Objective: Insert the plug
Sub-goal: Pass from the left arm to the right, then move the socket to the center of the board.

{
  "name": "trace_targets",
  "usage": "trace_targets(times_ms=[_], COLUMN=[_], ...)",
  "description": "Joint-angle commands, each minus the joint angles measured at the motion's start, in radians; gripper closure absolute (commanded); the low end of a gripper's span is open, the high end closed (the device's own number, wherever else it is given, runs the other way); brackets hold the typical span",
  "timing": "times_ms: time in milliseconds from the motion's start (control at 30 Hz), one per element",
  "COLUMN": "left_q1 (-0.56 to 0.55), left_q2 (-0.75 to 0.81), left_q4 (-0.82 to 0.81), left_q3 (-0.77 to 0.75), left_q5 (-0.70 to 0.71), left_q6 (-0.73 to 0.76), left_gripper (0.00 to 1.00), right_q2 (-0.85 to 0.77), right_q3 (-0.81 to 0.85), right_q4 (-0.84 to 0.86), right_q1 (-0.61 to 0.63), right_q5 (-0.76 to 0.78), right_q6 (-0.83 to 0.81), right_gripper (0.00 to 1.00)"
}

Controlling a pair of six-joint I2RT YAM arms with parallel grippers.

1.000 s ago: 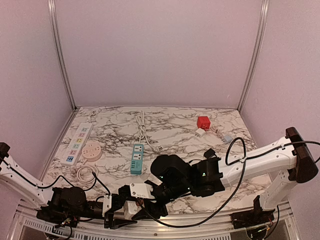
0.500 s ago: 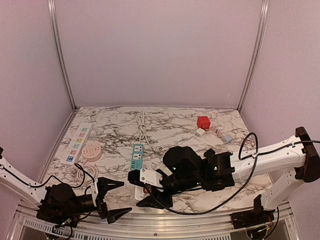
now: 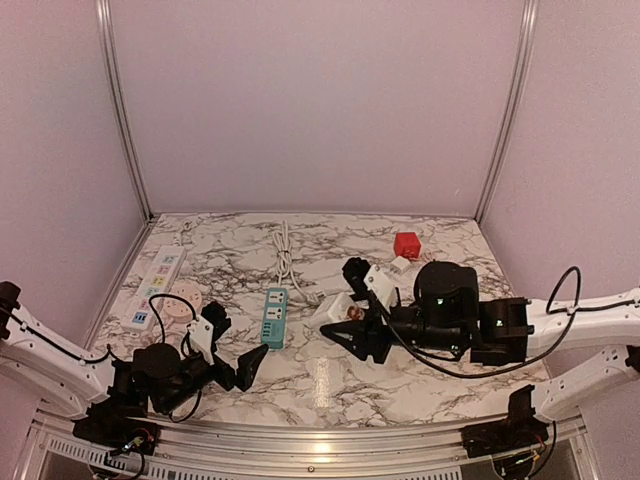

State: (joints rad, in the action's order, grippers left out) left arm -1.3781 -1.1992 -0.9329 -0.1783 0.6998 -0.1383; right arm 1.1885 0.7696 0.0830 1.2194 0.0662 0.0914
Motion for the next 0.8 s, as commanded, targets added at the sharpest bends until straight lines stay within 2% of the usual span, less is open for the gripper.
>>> trace_targets(times_ms=[0, 133, 367, 567, 767], left_q1=[0.174, 0.293, 0.472, 0.533, 0.553], left_q2=[-0.129, -0.285, -0.551, -0.722, -0.770], left_q4=[0.054, 0.118, 0.139, 0.247, 0.259], left_q3=[-0.144, -0.293, -0.485, -0.624, -0.630], left_q5=[-0.123, -0.206, -0.471, -0.510, -0.497], left_q6=[-0.113, -0.136, -0.235, -0.270, -0.284], left_gripper=[0.01, 0.01, 0.01, 0.01, 0.01], right_q2=[-0.227, -0.336, -0.225, -0.170, -0.181], right_q3=[-0.110, -0.178, -0.107, -0.090, -0.099], right_q4=[0.167, 0.205, 0.119, 0.108, 0.116], right_q1=[-0.087, -0.101, -0.102, -0.102, -0.101], right_q5=[0.212, 0.305, 0.275, 0.262, 0.282], right_q6=[0.144, 0.175, 0.190, 0.197, 0.197], right_gripper=[1.00, 1.00, 1.00, 1.00, 1.00])
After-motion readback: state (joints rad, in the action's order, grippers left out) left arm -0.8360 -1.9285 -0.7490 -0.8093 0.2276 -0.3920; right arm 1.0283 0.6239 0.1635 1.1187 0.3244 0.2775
